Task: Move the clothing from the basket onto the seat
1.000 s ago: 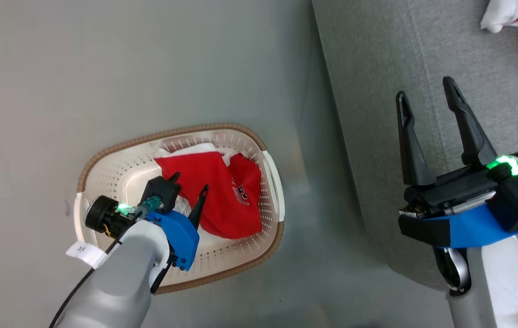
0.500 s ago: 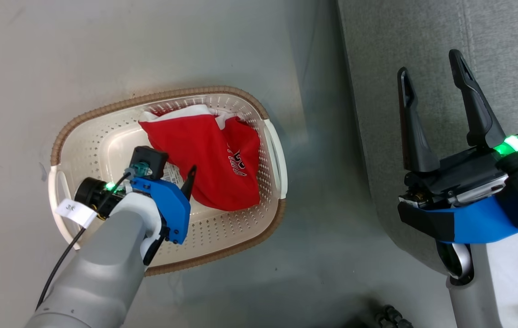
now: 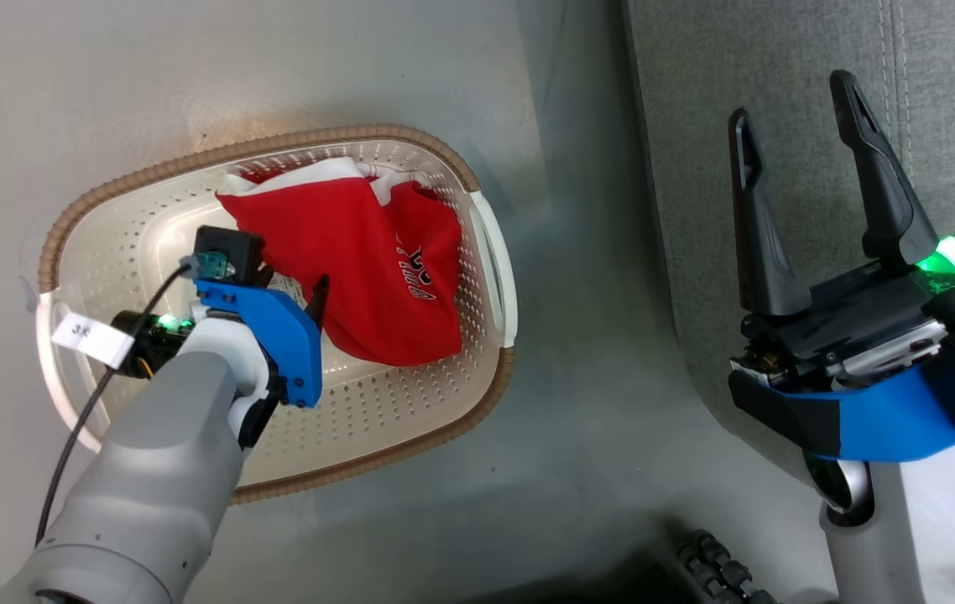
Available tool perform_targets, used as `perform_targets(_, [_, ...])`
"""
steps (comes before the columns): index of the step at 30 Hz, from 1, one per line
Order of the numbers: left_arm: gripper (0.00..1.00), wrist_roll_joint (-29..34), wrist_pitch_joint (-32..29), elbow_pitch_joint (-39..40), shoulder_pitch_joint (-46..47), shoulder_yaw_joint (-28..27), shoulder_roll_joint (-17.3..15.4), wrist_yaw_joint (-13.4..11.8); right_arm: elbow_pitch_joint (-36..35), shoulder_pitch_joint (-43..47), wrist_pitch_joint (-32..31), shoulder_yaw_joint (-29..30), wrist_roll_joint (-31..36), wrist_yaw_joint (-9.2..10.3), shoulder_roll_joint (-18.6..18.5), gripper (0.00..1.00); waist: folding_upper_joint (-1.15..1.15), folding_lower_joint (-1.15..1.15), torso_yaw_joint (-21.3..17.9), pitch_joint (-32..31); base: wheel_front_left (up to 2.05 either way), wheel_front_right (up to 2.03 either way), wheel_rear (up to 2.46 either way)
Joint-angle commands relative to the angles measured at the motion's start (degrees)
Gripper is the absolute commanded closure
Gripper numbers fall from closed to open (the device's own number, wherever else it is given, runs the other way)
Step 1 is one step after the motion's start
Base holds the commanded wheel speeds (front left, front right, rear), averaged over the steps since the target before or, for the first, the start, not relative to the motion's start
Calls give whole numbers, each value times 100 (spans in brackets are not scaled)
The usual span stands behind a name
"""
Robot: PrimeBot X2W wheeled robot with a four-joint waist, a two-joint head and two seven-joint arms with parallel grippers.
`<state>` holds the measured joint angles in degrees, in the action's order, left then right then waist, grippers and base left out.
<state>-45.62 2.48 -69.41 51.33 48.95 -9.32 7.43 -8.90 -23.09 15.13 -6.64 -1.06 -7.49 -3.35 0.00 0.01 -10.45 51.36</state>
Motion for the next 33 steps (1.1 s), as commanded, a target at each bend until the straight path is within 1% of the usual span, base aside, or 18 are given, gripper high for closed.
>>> perform_targets(1, [0,-93,-67,-10,133,-3,-47,2,-68,-36,3,-5,42,-1,19,0,0,-1,-9,39,0,0,0])
perform_targets(8, [0,-601,-369,24,300,-125,-53,2,-210,37,3,-14,64,-1,26,0,0,-1,-33,279,0,0,0])
perform_targets(11, [0,-734,-441,48,362,-87,-53,2,-237,45,3,-39,73,-1,28,0,0,-1,-42,354,0,0,0])
perform_targets(19, [0,-974,-463,60,477,19,6,2,-322,72,3,-109,82,-1,25,0,0,-1,-54,497,0,0,0])
perform_targets(22, [0,-1135,-468,191,451,56,86,2,-345,110,3,-108,83,-1,11,0,0,-1,-41,507,0,0,0])
perform_targets(24, [0,-1177,-503,243,429,130,79,2,-354,130,3,-121,94,-1,8,0,0,-1,-36,502,0,0,0])
perform_targets(27, [100,-1084,-373,251,486,345,40,2,-379,164,3,-121,105,-1,-2,0,0,-1,-25,498,0,0,0])
perform_targets(33, [100,-1180,-268,202,535,503,93,2,-407,133,3,-143,105,-1,-32,0,0,-1,3,492,0,0,0])
